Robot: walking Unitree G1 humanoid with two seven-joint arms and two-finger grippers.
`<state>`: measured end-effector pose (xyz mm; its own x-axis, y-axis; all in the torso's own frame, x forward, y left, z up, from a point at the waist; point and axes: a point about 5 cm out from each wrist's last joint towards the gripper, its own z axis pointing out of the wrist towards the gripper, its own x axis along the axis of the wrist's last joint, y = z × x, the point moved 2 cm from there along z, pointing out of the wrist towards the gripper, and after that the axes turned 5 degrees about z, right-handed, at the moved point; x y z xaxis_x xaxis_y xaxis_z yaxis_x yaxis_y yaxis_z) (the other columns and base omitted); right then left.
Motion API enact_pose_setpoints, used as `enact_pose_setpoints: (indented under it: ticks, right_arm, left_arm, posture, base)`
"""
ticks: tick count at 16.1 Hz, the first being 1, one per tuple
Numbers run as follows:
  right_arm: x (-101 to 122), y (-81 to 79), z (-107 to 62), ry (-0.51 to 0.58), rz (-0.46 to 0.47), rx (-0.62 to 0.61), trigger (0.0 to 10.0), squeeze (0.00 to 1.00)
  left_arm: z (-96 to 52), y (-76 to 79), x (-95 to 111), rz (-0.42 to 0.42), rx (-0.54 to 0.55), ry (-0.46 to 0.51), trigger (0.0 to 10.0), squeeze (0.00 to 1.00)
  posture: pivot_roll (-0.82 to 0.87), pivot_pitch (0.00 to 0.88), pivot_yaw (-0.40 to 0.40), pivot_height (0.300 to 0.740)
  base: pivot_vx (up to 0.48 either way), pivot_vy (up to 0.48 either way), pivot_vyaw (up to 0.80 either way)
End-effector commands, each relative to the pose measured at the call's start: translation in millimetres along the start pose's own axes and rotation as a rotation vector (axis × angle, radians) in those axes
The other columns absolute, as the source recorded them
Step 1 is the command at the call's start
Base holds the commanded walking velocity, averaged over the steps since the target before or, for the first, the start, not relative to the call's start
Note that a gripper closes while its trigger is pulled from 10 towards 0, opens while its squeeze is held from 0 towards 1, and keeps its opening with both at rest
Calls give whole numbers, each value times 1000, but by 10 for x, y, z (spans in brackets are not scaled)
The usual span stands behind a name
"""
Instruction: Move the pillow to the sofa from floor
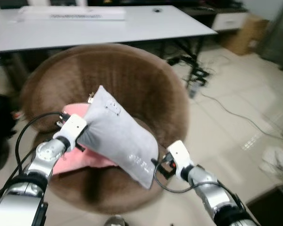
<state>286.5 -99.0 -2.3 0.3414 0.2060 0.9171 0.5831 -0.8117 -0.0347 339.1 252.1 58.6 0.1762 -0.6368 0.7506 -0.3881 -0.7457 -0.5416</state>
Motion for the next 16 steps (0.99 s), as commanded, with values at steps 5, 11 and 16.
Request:
enact_pose_setpoints:
  ticks: [5, 11, 16]
  right_arm:
    - [51, 196, -17, 23, 22, -91, 10000, 0]
    - [334, 378, 35, 61, -8, -133, 10000, 0]
    - [413, 324, 26, 90, -15, -135, 10000, 0]
  left_arm:
    - [67, -40, 162, 52, -9, 39, 10000, 0]
    - [86, -141, 191, 81, -13, 2, 10000, 1000]
    - [147, -161, 320, 110, -33, 13, 10000, 1000]
  posture:
    - [98, 0, -22, 740]
    - [78, 0, -8, 740]
    - [58, 0, 2, 740]
  base:
    - [0, 0, 640]
    - [0, 0, 0]
    - [0, 0, 0]
